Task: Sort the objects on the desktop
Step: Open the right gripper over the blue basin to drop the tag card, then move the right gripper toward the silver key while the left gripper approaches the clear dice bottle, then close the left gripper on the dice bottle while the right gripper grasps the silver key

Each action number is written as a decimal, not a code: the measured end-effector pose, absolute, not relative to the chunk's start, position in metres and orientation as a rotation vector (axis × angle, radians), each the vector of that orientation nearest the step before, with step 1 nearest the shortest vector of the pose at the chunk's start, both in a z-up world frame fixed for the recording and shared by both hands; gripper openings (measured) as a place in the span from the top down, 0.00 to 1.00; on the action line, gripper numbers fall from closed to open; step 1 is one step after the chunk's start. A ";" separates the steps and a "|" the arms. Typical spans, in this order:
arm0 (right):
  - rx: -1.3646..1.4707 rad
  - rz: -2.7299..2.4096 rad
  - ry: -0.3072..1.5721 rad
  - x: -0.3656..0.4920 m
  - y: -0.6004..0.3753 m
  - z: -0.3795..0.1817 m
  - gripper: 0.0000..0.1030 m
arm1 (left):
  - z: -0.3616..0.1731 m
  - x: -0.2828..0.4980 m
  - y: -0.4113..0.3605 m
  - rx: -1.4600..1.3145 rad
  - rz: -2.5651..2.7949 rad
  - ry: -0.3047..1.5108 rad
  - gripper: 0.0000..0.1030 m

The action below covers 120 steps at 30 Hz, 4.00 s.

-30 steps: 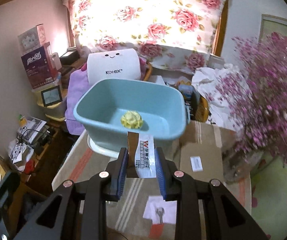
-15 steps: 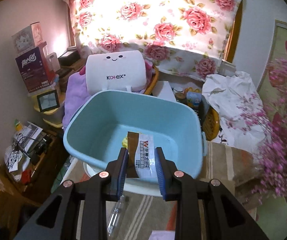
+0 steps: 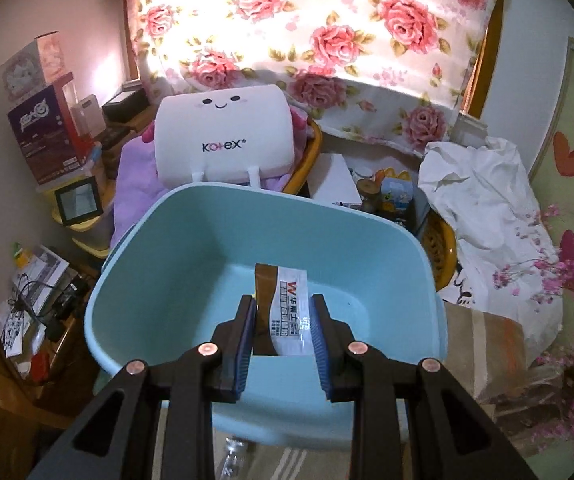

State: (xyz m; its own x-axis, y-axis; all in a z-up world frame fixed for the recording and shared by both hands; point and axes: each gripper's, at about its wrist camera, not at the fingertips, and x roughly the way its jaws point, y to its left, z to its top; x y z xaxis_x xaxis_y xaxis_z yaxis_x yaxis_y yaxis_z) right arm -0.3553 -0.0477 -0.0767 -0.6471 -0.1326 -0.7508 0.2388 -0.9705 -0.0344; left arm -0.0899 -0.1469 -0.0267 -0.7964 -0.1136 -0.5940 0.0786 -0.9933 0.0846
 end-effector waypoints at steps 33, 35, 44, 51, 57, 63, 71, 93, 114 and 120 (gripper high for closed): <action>1.221 -2.668 0.196 -0.346 -0.013 -0.106 0.24 | -0.074 -0.106 -0.138 1.113 -2.858 -0.085 0.10; 1.199 -2.672 0.197 -0.335 -0.006 -0.103 0.24 | -0.078 -0.106 -0.135 1.125 -2.856 -0.089 0.10; 1.138 -2.699 0.176 -0.268 0.032 -0.094 0.23 | -0.102 -0.109 -0.118 1.198 -2.869 -0.061 0.10; 1.094 -2.732 0.160 -0.214 0.056 -0.086 0.23 | -0.121 -0.111 -0.101 1.236 -2.876 -0.070 0.10; 1.096 -2.750 0.088 -0.173 0.083 -0.083 0.23 | -0.141 -0.115 -0.088 1.272 -2.875 -0.043 0.10; 1.102 -2.780 0.076 -0.138 0.111 -0.089 0.23 | -0.160 -0.120 -0.073 1.296 -2.876 -0.053 0.10; 1.149 -2.799 0.051 -0.107 0.141 -0.104 0.23 | -0.187 -0.132 -0.056 1.338 -2.862 -0.079 0.10; 1.378 -2.760 0.057 -0.076 0.174 -0.162 0.23 | -0.259 -0.171 -0.052 1.377 -2.761 -0.133 0.10; 1.418 -2.731 0.059 -0.075 0.170 -0.174 0.24 | -0.274 -0.174 -0.054 1.393 -2.724 -0.150 0.56; 1.427 -2.715 0.055 -0.074 0.167 -0.179 0.24 | -0.274 -0.174 -0.053 1.373 -2.735 -0.178 0.69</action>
State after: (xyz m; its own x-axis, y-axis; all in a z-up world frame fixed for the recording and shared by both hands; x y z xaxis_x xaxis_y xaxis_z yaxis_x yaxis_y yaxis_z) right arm -0.0743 0.1670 -0.1794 -0.5653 -0.0486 -0.8235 0.0820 -0.9966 0.0026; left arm -0.1742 -0.0534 -0.2743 -0.5962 -0.1196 -0.7938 0.0160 -0.9904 0.1373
